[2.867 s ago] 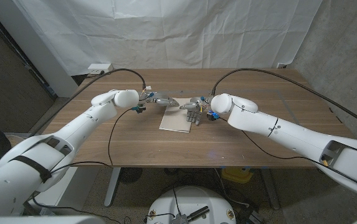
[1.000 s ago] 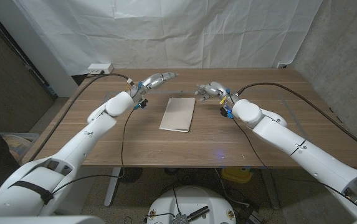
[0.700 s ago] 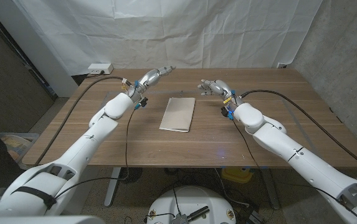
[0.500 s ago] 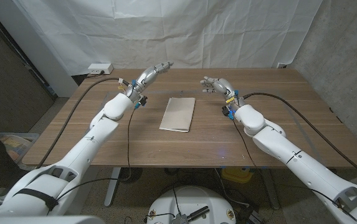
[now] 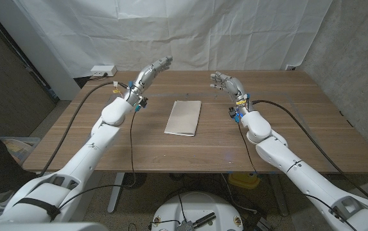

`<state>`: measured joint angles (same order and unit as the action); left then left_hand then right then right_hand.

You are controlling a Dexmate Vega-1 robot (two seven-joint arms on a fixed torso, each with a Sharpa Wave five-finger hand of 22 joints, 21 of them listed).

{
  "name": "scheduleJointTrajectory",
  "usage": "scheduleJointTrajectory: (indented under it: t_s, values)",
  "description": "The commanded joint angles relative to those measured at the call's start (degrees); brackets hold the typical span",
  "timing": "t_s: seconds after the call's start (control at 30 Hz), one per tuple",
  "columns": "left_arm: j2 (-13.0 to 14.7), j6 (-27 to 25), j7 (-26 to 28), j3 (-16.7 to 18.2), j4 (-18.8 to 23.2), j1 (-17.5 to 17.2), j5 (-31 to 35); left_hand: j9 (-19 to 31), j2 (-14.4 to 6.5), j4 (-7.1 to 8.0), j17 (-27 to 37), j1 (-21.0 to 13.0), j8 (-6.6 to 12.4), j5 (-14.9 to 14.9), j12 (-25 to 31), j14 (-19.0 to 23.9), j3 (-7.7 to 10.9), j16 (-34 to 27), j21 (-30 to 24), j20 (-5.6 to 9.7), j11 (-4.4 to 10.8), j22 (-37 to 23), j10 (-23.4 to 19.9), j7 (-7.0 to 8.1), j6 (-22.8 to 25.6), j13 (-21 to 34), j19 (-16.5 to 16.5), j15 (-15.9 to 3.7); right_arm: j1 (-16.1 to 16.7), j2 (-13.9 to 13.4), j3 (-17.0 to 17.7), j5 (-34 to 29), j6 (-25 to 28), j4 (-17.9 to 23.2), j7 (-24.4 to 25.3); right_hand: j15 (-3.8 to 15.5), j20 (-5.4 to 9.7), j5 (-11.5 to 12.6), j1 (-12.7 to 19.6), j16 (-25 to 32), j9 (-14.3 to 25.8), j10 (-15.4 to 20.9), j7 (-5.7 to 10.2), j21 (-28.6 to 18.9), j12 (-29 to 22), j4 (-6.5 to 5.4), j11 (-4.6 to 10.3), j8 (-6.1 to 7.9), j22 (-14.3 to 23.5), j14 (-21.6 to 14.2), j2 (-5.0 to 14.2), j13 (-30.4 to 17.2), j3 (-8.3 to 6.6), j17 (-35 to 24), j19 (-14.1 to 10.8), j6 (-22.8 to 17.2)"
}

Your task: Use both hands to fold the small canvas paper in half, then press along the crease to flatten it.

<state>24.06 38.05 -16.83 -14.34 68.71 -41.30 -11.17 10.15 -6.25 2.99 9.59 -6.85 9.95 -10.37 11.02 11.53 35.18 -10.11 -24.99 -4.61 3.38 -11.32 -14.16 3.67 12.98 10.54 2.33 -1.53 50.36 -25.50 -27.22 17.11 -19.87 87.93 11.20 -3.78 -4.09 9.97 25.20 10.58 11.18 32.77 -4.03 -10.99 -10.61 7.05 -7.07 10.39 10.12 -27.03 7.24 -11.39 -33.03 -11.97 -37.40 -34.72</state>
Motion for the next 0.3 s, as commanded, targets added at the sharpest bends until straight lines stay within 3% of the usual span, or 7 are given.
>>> scheduleJointTrajectory:
  t_s: [0.03, 0.3]
  values:
    - [0.4, 0.01, -3.62, 1.73, 1.44, -1.73, -7.19, 0.02, 0.99, -0.32, 0.2, -0.06, -0.18, 0.1, -0.21, -0.28, -0.05, 0.02, 0.21, -0.16, -0.24, -0.16, 0.44, 0.2, -0.48, 0.24, -0.52, 0.08, 1.16, 3.92, 1.94, 4.17, -8.64, -3.93, 0.73, 0.41, 0.46, 0.13, 0.49, 0.4, 0.08, 0.66, -0.17, -0.36, -0.49, 0.49, -0.34, 0.46, 0.12, -0.33, -0.3, -0.01, -0.07, 0.01, -0.37, -0.59]
    - [1.11, -2.66, -2.67, 3.54, 5.41, -5.18, -9.91, 0.0, 1.37, -0.51, 0.21, 0.05, -0.17, 0.14, -0.2, -0.49, -0.23, -0.02, 0.31, -0.23, -0.57, -0.17, 0.78, 0.0, -1.15, 0.24, -0.68, 0.12, 2.29, 4.36, 2.86, 2.78, -10.02, -2.97, 3.38, 0.77, 1.34, 0.21, 0.19, 0.87, 0.02, 1.98, -0.67, -0.93, -1.03, 0.66, -0.5, 0.94, 0.08, -1.79, -0.36, 0.03, -0.36, 0.31, -1.75, -1.57]
